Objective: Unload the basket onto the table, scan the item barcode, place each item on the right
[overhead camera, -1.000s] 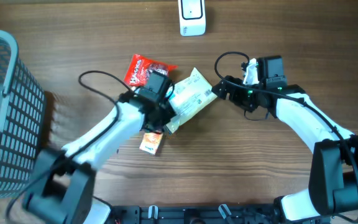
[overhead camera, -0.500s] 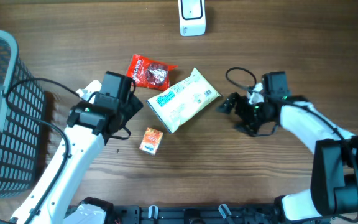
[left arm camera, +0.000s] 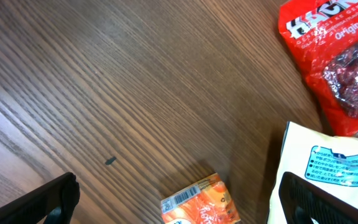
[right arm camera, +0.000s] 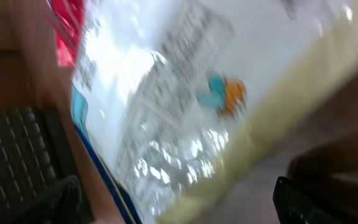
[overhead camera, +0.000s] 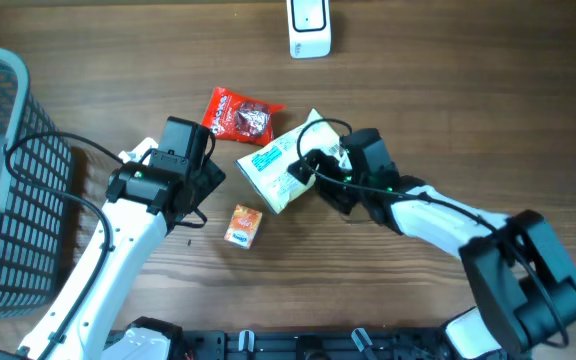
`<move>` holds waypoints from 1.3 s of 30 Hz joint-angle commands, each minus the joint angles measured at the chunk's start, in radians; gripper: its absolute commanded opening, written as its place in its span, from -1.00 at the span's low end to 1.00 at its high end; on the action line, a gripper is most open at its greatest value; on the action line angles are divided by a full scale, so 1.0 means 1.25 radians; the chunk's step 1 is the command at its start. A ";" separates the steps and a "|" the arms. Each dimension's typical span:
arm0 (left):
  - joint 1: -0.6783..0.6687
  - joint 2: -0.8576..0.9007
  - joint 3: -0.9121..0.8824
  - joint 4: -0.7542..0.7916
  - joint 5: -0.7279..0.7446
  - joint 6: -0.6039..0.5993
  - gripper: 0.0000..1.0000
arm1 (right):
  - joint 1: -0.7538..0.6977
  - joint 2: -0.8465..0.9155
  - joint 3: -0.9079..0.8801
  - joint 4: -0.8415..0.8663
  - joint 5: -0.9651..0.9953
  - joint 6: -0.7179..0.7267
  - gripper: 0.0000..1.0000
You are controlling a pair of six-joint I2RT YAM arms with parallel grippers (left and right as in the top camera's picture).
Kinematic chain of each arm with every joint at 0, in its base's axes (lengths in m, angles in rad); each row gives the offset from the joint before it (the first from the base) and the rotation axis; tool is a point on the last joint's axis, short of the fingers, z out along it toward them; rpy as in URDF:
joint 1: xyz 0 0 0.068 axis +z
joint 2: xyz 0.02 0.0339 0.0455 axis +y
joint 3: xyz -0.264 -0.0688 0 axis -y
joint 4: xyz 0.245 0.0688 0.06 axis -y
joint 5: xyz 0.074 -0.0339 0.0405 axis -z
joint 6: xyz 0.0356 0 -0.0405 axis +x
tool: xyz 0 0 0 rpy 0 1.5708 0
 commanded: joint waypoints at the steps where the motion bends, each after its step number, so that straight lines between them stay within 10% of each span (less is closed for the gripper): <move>1: 0.004 0.004 -0.007 -0.013 -0.001 -0.016 1.00 | 0.001 0.077 0.001 0.066 0.011 0.020 0.99; 8: 0.004 0.004 -0.007 -0.012 -0.002 -0.016 1.00 | 0.001 0.151 0.001 0.088 0.080 0.067 0.72; 14: 0.004 0.004 -0.007 -0.013 -0.002 -0.016 1.00 | 0.001 0.160 0.001 0.086 0.076 0.075 -0.92; 20: 0.004 0.004 -0.007 -0.013 -0.002 -0.016 1.00 | -0.070 -0.021 0.001 0.021 0.022 -0.106 -0.91; 25: 0.004 0.004 -0.007 -0.010 0.013 -0.016 1.00 | -0.156 -0.335 0.061 -0.322 0.348 -0.331 -0.91; 30: -0.013 0.007 -0.007 0.138 0.303 0.158 0.99 | -0.157 -0.341 0.062 -0.433 0.429 -0.323 -0.91; 39: -0.289 0.286 -0.007 0.511 0.388 0.085 0.20 | -0.410 -0.239 0.061 -0.488 0.215 -0.366 -0.92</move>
